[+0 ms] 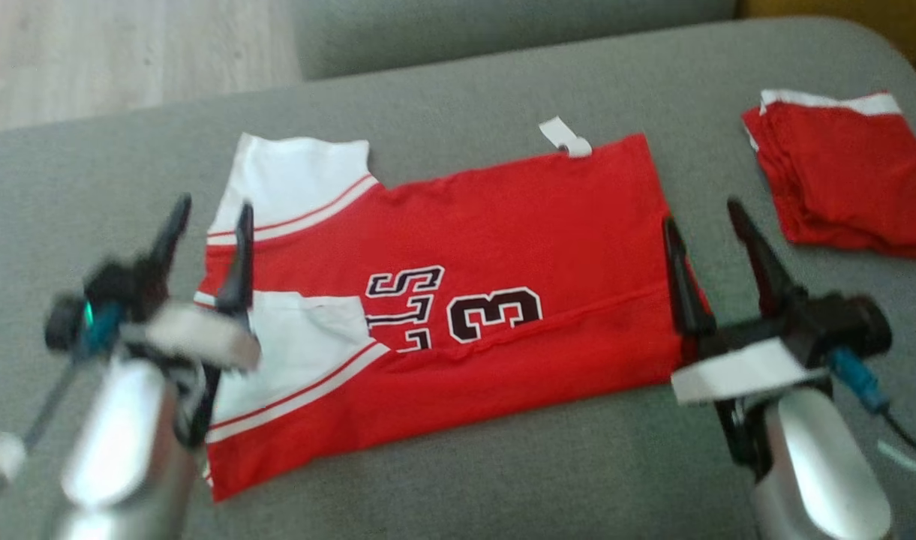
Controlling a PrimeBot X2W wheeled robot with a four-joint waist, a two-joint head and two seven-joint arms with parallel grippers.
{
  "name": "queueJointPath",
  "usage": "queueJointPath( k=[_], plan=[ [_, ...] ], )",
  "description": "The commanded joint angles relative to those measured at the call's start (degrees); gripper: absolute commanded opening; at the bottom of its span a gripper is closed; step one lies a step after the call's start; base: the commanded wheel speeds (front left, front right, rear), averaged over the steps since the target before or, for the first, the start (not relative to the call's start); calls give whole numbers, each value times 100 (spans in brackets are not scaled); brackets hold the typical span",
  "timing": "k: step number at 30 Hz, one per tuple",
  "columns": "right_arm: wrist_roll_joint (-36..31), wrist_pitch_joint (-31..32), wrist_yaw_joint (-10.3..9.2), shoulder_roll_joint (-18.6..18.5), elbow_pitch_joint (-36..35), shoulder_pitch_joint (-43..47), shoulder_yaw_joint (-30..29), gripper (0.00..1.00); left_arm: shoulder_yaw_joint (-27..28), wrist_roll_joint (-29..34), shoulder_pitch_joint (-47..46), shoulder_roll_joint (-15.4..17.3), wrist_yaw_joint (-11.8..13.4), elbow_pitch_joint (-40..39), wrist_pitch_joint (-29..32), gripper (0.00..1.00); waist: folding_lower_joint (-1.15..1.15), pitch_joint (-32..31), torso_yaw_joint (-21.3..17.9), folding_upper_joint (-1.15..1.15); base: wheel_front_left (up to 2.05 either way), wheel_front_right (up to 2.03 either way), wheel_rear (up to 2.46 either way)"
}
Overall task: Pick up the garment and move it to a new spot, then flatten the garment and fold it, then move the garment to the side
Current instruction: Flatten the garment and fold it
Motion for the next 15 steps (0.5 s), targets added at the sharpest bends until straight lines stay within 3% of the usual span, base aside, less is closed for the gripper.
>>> queueJointPath(
  k=[1,5,11,15],
  plan=[
    [-43,-77,-5,-21,-174,-359,137,100,93,31,-513,245,-49,-67,179,100,-1,233,-146,0,0,0,0],
    [-68,-77,-5,-21,-180,-702,175,100,-260,-153,-1426,710,-125,435,1076,100,-1,532,-318,0,0,0,0],
    [99,-77,-5,-21,-327,-995,261,100,-1146,-963,-2652,1577,-134,1207,2477,100,-1,985,-676,0,0,0,0],
    [194,-77,-5,-21,-443,-1033,308,100,-1500,-1356,-3109,1929,-135,1574,2986,100,-1,1221,-845,0,0,0,0]
  ],
)
